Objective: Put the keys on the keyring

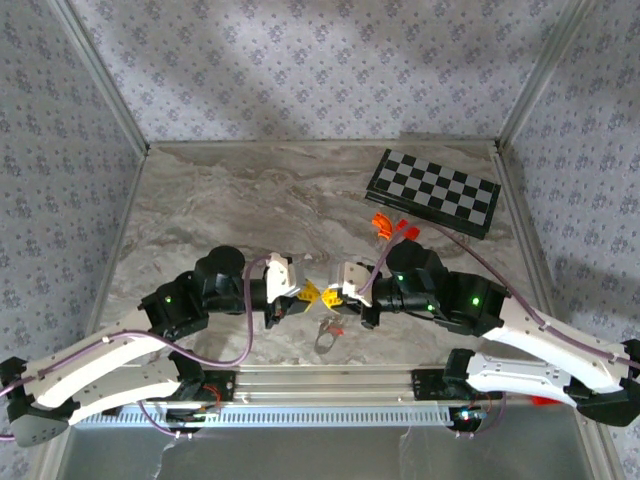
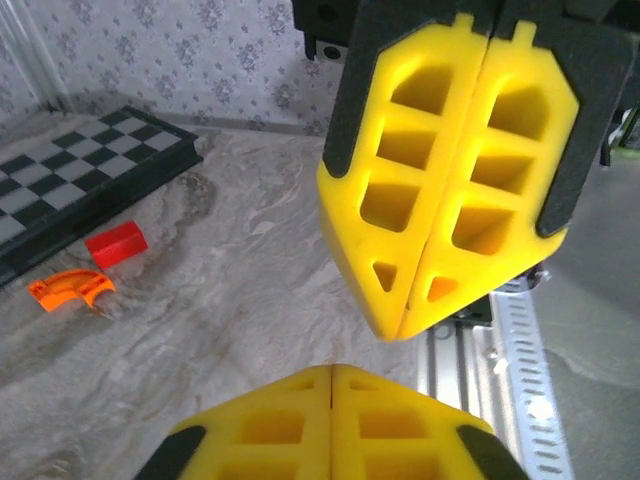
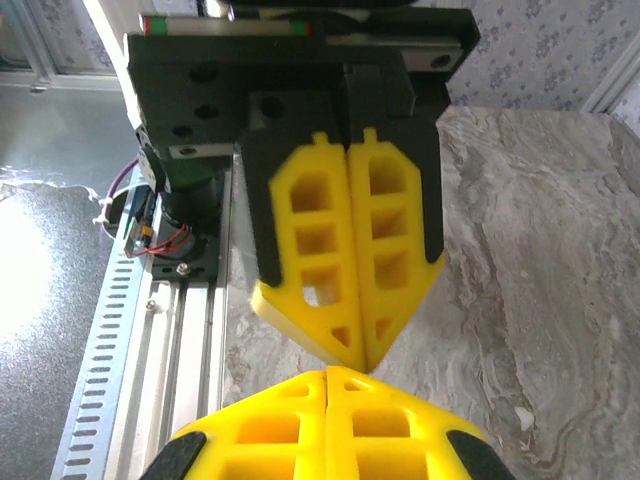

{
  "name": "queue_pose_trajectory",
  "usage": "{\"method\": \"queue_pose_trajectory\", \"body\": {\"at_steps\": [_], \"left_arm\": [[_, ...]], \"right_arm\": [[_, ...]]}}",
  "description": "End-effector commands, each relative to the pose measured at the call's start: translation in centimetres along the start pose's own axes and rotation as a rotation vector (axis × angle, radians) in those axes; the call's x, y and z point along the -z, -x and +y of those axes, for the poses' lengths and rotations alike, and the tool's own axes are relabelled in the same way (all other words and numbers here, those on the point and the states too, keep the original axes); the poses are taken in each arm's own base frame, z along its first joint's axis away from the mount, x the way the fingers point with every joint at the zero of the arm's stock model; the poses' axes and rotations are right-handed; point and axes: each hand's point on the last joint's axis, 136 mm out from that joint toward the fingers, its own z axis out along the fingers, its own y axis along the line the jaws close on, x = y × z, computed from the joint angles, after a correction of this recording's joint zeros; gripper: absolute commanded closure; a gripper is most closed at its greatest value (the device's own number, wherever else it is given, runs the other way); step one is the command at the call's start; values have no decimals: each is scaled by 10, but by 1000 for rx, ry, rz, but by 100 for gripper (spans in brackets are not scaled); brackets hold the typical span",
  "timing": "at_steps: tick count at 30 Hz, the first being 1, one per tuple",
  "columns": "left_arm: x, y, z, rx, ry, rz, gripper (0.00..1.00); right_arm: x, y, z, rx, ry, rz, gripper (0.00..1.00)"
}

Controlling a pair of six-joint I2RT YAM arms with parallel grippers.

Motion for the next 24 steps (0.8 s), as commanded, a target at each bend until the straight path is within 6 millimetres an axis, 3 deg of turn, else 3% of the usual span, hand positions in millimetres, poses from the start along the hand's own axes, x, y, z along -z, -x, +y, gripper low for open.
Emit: {"method": "queue_pose_trajectory", "body": {"at_steps": [1,7,15,21,24], "left_arm": [[2,15,2,-19,12,-62,100],[9,7,24,45,135,-92,100],[7,-23,42,177,212,-50,100],[14,-75,75,395,376,86,100],[22,-105,83,510,455,171,95]], "right_arm": [[0,4,0,-9,11,-30,100],[7,-17,-21,-150,-104,-51,100],[6,-76,-44,-426,-209,39,63],[-11,-105,-47,-527,-214,105,47],[-18,-115,-50,-575,-218,116,40]]}}
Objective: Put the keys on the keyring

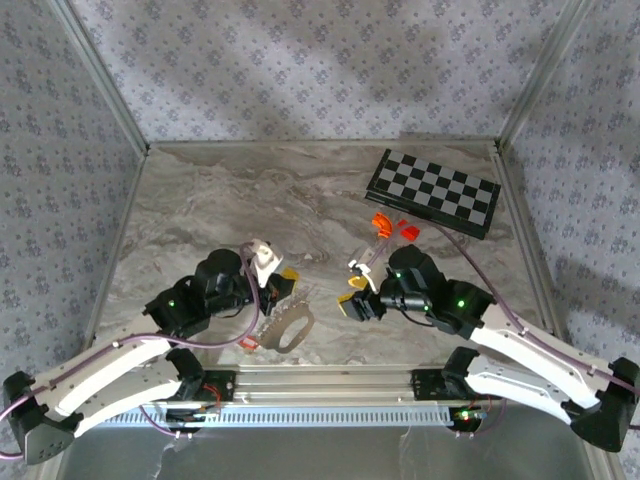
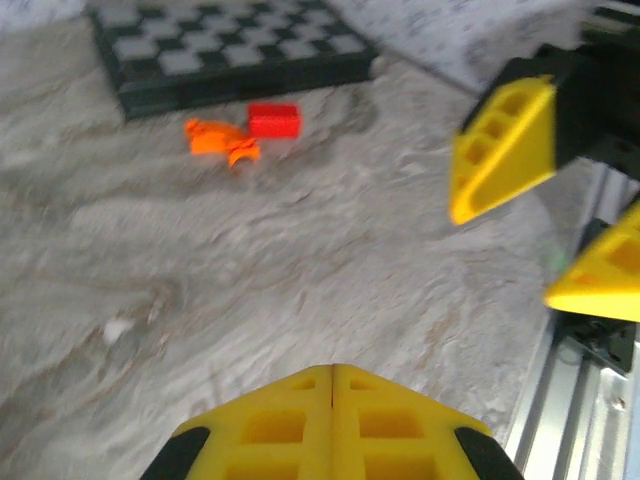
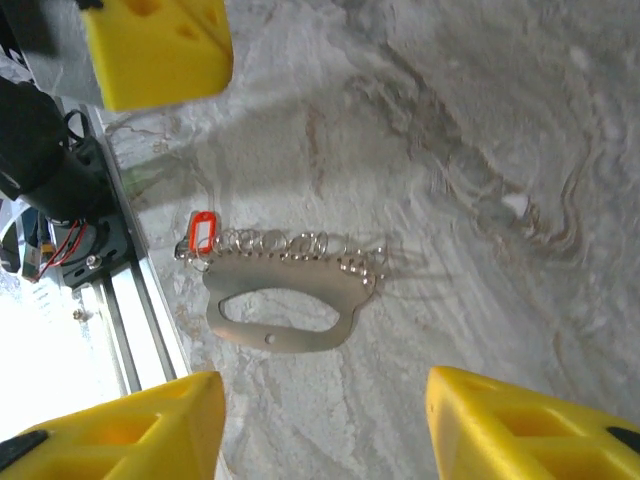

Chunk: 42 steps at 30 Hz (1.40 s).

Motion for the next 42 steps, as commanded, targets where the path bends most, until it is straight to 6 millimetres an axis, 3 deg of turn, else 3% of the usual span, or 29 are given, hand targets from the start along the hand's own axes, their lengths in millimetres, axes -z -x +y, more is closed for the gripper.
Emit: {"method": "queue_pose_trajectory", "body": {"at_steps": [1,4,7,13,25,31,38,39,42], "left_arm": [[2,-33,23,155,111,109,93],[10,-43,31,209,159,117,91],[17,-46,38,261,177,91,90],[14,-54,59,415,169,62,91],[24,-47,118,630,186,-98,92],[34,-41,126,620,216,-129,91],[42,-36,133,626,222,-168,92],[42,-36,133,624,223,-169,92],[44,-34,134,619,225,-179,91]], "right_arm": [[-7,4,-8,-63,-16,-29,39],[-18,0,-3,-44,15,-21,28],[-33,-4,11,12,57,10,25],[-78,-7,39,122,122,97,29],[-157,-27,84,307,164,242,34],[-186,-43,98,377,181,328,34],[-206,-65,99,414,174,444,35],[-210,-54,105,420,179,430,36],[-215,-60,108,435,186,468,39]]}}
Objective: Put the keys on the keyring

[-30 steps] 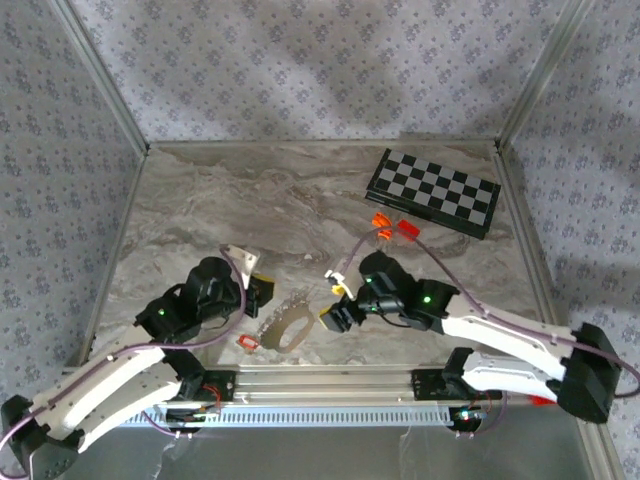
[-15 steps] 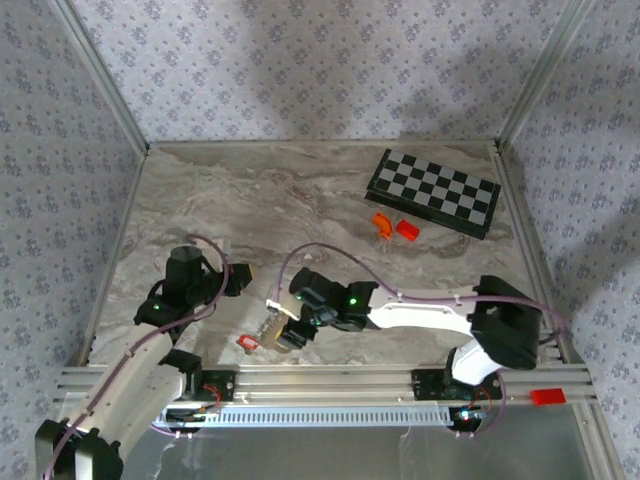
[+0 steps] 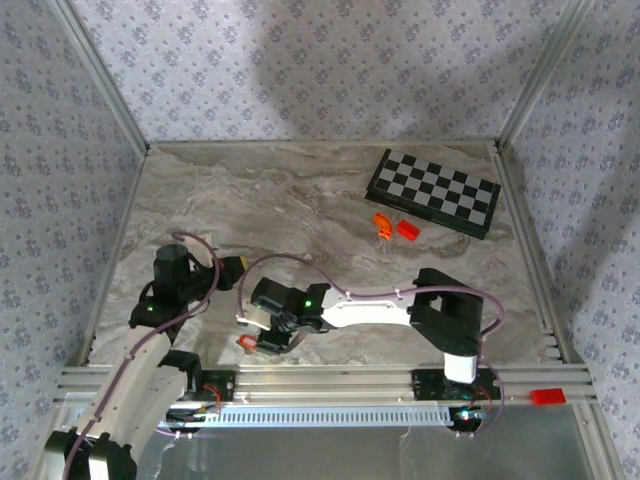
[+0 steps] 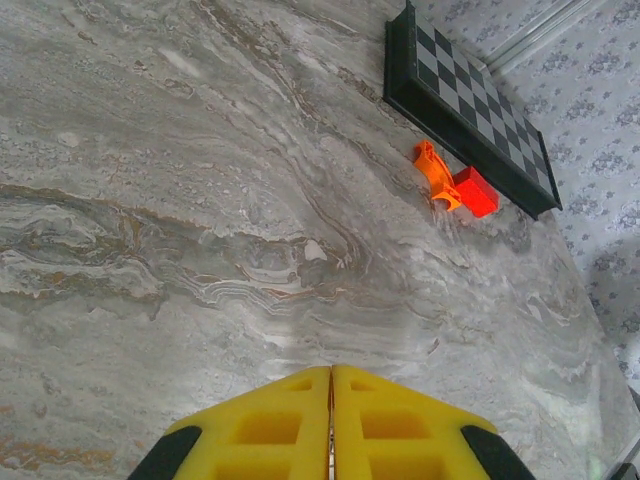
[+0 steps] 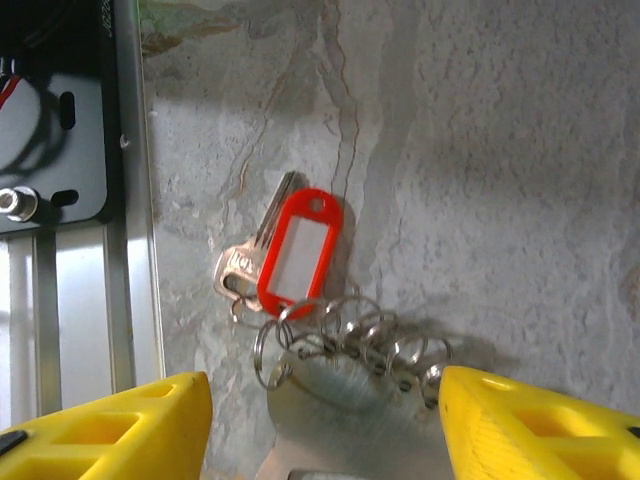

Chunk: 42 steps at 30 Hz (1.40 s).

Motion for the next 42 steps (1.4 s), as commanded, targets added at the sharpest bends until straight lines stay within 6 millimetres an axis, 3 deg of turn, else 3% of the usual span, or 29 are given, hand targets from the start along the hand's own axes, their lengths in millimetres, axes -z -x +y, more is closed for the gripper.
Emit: {"method": "queue_pose_trajectory", "body": {"at_steps": [1,12,25,35,42], "left_arm": [[6,10,-12,-25,-47,-36,91],[13,12,-12,-42,-37,-57,91],[18,13,-12,-53,-27,-71,91],[22,17,-12,-63,-21,-87,92],[24,17,-13,-66,-19,-94,93]], "right_arm": [[-6,-7,6,37,14,74,41],[-20,-15,13,72,38,162,55],[-27,-18,13,76,41,200,57],[-31,-19,13,79,44,216,68],[-33,-19,12,89,31,224,69]]}}
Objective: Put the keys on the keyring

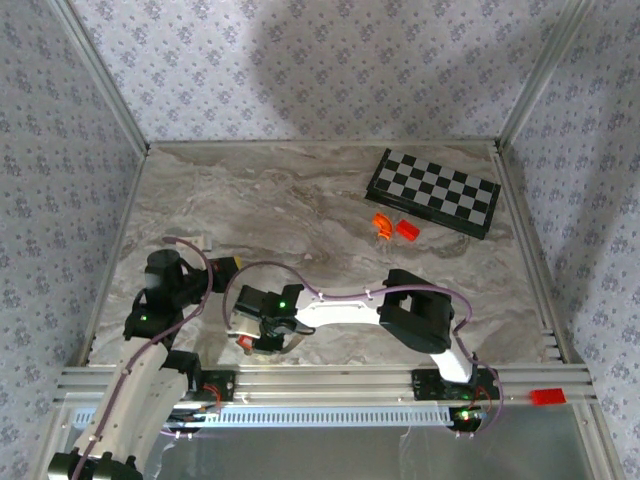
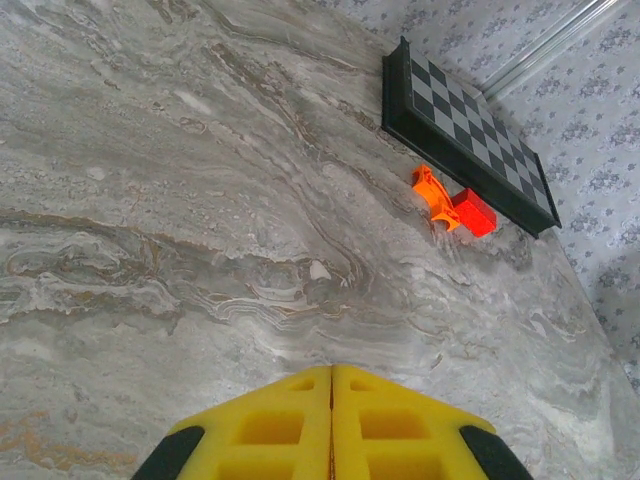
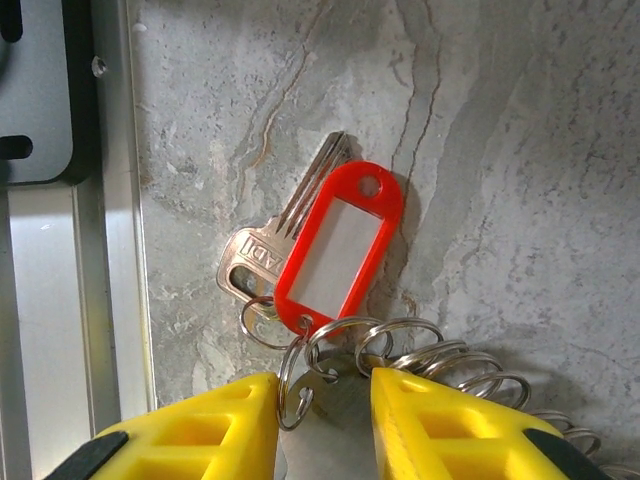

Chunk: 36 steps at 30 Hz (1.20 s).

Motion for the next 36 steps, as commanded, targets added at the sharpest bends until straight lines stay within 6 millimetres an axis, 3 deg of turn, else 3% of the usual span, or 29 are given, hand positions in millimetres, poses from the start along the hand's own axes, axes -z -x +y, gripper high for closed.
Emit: {"method": "queue_pose_trajectory", "body": {"at_steps": [1,24,36], "left_arm": [[6,10,-9,-31,-23,-31,93],[11,11,-10,-41,-20,-49,96],[14,13,-10,-49,-12,-66,96]], "right_arm": [[-5,-3,2,18,-7,40,70],[-12,-6,5,25,13,73,76],[-13,-7,5,29,25,85,88]]}}
